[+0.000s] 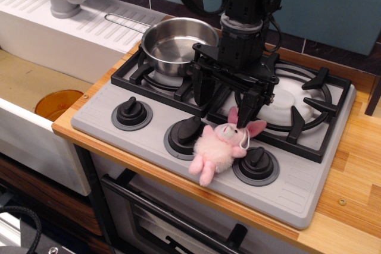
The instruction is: End effector reaching pot or pan
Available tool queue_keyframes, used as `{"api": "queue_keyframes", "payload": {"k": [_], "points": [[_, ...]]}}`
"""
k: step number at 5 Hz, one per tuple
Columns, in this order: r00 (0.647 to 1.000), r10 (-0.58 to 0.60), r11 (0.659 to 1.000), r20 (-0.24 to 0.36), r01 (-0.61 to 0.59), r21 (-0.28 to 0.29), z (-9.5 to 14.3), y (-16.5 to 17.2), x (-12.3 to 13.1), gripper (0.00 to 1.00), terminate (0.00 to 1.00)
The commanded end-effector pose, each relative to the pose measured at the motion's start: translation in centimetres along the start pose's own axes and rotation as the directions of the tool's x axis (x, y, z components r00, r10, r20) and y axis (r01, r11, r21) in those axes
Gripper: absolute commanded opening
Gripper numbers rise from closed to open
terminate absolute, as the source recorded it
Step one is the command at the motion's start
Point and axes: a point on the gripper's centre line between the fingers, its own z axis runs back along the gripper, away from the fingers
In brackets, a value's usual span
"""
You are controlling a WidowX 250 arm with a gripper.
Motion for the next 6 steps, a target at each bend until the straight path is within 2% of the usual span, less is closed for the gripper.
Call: {"api": "queue_keyframes", "payload": {"k": [1, 2, 4, 5, 6], "points": [[1.000, 0.000, 1.000, 0.000, 0.000, 0.000, 0.0, 0.0, 0.0, 1.00, 0.00], [1.000, -0.001, 1.000, -0.010, 0.001, -0.002, 0.8, -0.4, 0.0, 1.00, 0.00], [0.998, 0.021, 0.998, -0.062, -0.024, -0.059, 4.1, -2.5, -0.5, 1.00, 0.00], [0.994, 0.020, 0.993, -0.103, -0.031, -0.112, 6.7, -3.4, -0.5, 1.00, 0.00], [0.990, 0.027, 0.990, -0.142, -0.046, -0.133, 9.3, -3.9, 0.3, 1.00, 0.00]]}}
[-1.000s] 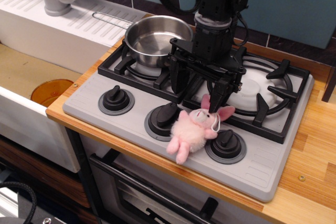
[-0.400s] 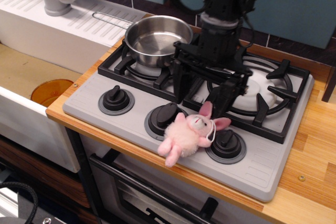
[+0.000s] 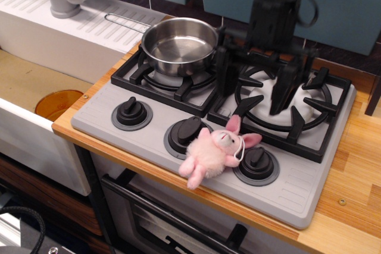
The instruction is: End effector reaching pot or pan
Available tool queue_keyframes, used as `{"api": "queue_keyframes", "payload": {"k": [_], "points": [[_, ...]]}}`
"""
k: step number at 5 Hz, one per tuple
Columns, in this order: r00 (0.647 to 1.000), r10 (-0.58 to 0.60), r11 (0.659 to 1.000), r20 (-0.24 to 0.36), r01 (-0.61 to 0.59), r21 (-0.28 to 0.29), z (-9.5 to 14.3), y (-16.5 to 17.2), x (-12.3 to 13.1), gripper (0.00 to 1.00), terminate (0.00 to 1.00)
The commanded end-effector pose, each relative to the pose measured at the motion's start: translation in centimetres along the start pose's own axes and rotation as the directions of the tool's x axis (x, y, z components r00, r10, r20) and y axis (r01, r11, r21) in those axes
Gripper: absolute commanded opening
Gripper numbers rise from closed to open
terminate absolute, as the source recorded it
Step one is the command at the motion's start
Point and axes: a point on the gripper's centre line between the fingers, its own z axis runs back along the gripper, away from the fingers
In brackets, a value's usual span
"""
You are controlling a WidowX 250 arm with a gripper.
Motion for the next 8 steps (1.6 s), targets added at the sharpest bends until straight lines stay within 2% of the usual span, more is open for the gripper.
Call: {"api": "queue_keyframes", "payload": {"k": [1, 3, 5, 8], "points": [[0.997, -0.020, 1.000, 0.078, 0.020, 0.001, 5.6, -0.3, 1.8, 1.00, 0.00], [0.984, -0.104, 0.993, 0.148, 0.095, 0.069, 5.5, 3.9, 5.2, 1.00, 0.00], [0.979, -0.130, 0.987, 0.154, 0.113, 0.112, 6.7, 6.7, 5.1, 1.00, 0.00], [0.968, -0.166, 0.983, 0.188, 0.147, 0.113, 5.1, 8.2, 7.0, 1.00, 0.00]]}}
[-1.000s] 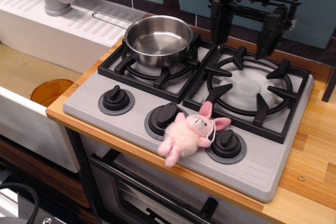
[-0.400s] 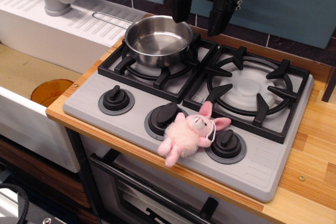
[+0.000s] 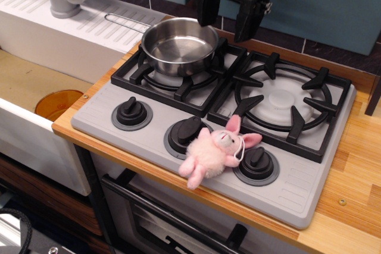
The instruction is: End effector reaching pot or pan
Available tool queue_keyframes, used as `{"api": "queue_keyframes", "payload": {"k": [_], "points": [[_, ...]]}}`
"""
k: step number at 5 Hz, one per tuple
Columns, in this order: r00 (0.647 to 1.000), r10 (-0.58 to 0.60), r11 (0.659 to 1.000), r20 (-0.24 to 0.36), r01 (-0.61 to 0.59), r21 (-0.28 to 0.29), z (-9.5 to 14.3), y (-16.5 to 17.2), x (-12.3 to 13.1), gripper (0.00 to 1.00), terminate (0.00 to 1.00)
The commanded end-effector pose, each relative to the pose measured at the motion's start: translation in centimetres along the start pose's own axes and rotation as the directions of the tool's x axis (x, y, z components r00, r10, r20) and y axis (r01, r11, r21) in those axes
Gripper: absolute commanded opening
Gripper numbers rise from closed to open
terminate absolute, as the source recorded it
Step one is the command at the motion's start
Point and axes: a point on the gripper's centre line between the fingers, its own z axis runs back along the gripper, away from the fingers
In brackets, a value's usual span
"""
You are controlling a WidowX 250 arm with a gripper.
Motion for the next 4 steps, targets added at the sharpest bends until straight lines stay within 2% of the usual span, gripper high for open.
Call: {"api": "queue_keyframes", "payload": {"k": [1, 3, 4], "points": [[0.996, 0.010, 1.000, 0.092, -0.010, -0.001, 0.4, 0.4, 1.3, 1.00, 0.00], [0.995, 0.032, 0.999, 0.099, -0.031, -0.015, -0.7, 0.0, 0.6, 1.00, 0.00], [0.992, 0.027, 1.000, 0.120, -0.027, -0.004, -2.0, 0.2, 0.2, 1.00, 1.00]]}}
